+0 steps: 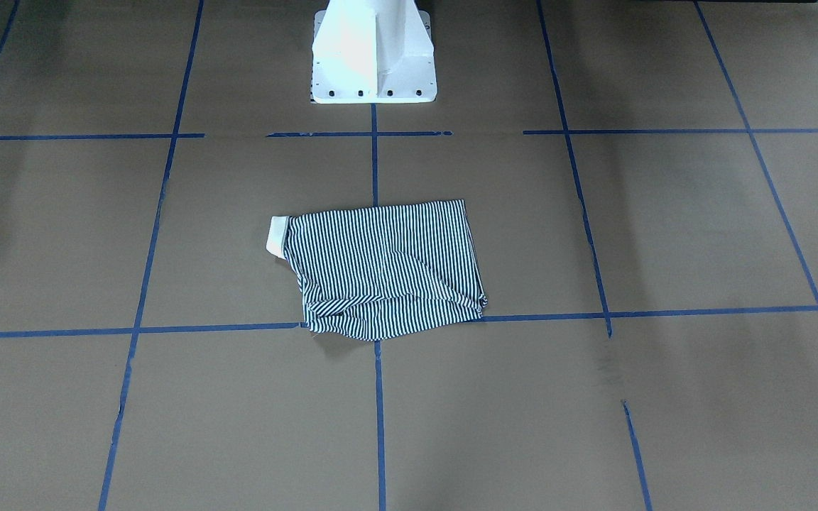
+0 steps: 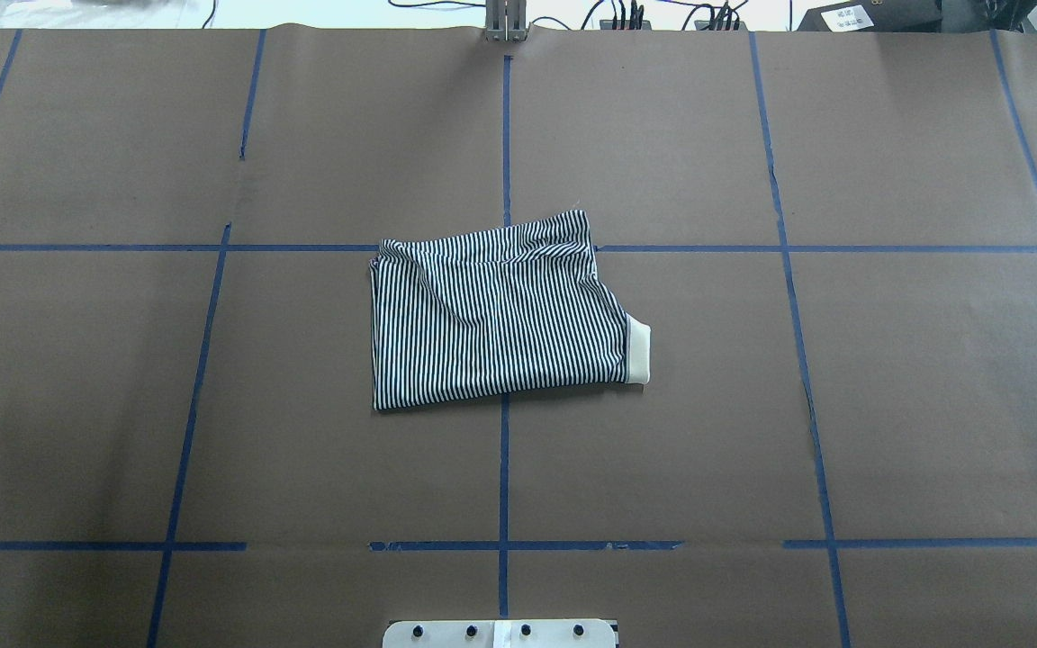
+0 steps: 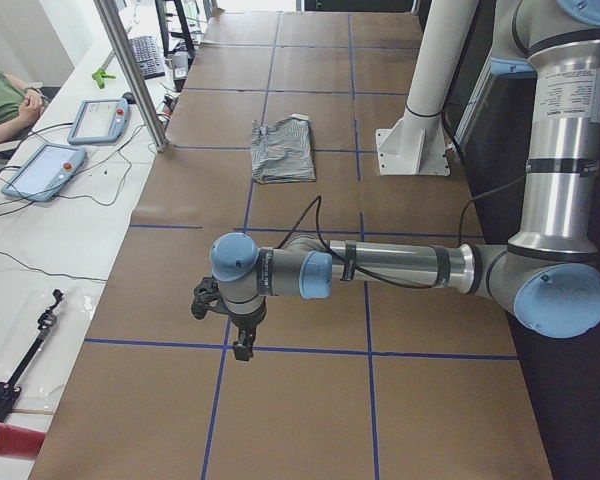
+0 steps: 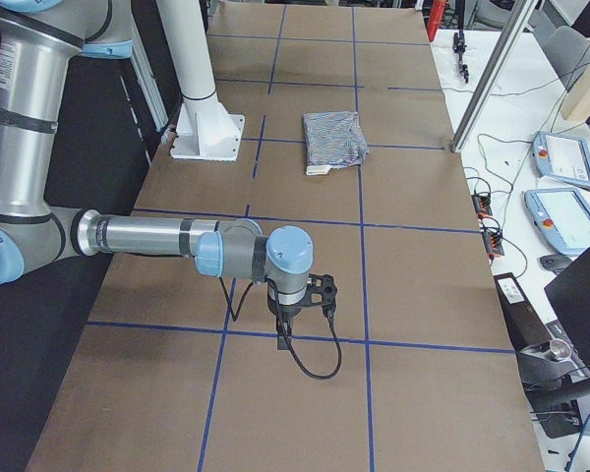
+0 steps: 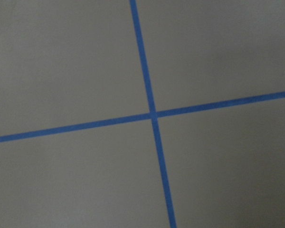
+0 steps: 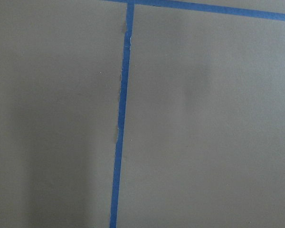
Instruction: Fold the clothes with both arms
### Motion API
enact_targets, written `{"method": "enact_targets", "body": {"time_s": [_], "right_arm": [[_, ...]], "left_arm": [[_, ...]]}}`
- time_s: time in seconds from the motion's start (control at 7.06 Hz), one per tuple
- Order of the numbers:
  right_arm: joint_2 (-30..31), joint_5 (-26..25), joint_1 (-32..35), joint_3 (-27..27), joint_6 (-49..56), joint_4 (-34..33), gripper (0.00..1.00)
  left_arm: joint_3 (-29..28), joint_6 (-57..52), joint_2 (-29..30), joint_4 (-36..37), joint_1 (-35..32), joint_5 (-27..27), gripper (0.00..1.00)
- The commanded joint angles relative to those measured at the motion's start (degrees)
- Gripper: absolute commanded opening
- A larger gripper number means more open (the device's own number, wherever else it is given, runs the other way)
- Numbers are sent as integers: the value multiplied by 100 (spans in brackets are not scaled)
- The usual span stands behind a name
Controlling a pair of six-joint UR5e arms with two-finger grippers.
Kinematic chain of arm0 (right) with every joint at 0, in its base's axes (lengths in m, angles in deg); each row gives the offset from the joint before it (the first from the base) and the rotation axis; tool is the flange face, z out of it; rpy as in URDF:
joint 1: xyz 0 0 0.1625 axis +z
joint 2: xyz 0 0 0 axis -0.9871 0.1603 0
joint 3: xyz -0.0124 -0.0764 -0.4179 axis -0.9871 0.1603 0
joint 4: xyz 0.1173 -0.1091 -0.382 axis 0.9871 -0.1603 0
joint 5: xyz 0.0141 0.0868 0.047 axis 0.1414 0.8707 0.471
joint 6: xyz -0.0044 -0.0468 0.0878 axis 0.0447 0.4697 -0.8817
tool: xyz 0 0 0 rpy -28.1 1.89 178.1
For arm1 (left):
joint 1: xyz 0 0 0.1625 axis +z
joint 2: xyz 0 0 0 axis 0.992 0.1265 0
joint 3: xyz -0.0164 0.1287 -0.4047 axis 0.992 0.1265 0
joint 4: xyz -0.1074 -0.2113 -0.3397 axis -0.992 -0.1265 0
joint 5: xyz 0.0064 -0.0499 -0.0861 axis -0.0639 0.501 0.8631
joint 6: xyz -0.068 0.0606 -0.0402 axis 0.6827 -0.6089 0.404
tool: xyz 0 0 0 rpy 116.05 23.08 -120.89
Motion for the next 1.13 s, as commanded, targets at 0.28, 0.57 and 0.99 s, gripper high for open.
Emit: {"method": "enact_targets", "body": {"time_s": [0.28,0.57,0.99], "right_arm": [[-1,0,0,-6,0,0,100],[-1,0,0,-15,0,0,100],[-19,-9,0,-6,-9,0,100]], "left_arm": [[57,15,-129,-33,-483,222,100],[101,-29,-138,-190,-483,239,100],[-4,32,-165,-358,-456,-24,100]]}}
